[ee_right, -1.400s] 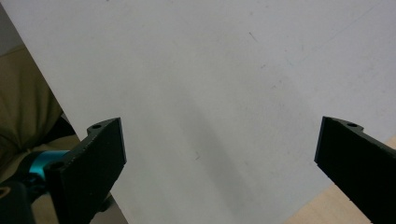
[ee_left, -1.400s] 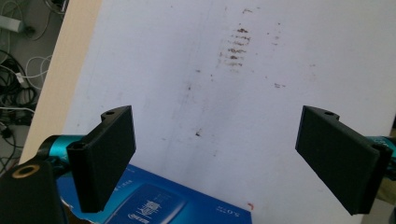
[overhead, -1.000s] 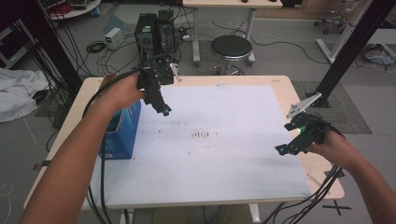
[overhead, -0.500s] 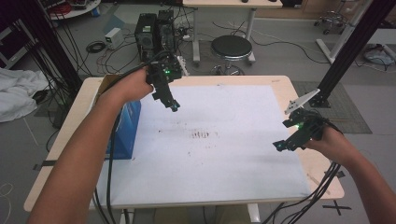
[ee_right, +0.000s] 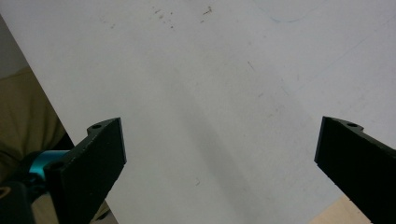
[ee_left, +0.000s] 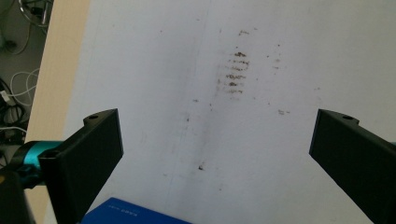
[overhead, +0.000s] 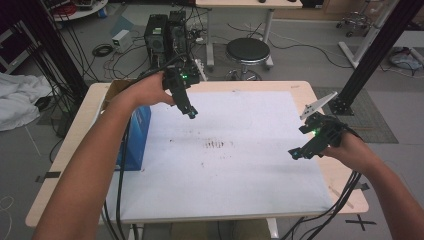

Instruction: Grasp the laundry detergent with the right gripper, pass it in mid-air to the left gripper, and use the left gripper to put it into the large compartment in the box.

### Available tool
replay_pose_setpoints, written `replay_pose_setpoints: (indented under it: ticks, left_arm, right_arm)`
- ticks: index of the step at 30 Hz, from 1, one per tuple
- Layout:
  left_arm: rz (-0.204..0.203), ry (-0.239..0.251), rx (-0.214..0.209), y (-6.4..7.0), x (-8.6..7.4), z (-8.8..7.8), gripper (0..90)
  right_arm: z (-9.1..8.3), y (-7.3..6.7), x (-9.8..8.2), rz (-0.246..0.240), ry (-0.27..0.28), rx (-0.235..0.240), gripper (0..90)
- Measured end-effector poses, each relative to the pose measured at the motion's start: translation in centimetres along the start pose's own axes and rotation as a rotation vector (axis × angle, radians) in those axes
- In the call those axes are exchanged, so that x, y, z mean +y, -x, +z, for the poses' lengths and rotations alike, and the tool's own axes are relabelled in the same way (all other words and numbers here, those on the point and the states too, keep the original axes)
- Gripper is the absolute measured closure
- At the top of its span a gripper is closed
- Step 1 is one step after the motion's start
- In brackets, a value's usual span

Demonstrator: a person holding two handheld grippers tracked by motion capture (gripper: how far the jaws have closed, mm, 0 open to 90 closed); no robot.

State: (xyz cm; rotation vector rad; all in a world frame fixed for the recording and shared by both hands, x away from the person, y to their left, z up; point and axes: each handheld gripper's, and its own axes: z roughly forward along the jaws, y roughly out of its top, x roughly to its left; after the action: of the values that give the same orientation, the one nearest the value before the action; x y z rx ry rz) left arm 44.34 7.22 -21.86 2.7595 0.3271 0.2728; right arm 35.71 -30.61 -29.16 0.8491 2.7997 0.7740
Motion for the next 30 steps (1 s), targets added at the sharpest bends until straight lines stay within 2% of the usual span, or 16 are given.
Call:
replay_pose_setpoints:
  ticks: [8, 30]
  left_arm:
    - [0.003, 0.023, -0.002, -0.08, -0.05, -0.02, 2.7]
    - [0.014, 0.017, -0.001, 0.45, -0.25, 0.41, 2.7]
  right_arm:
    - [-0.23, -0.13, 0.28, -0.008, -0.002, -0.005, 0.9]
    - [0.09, -0.47, 0.46, -0.027, -0.017, -0.011, 1.0]
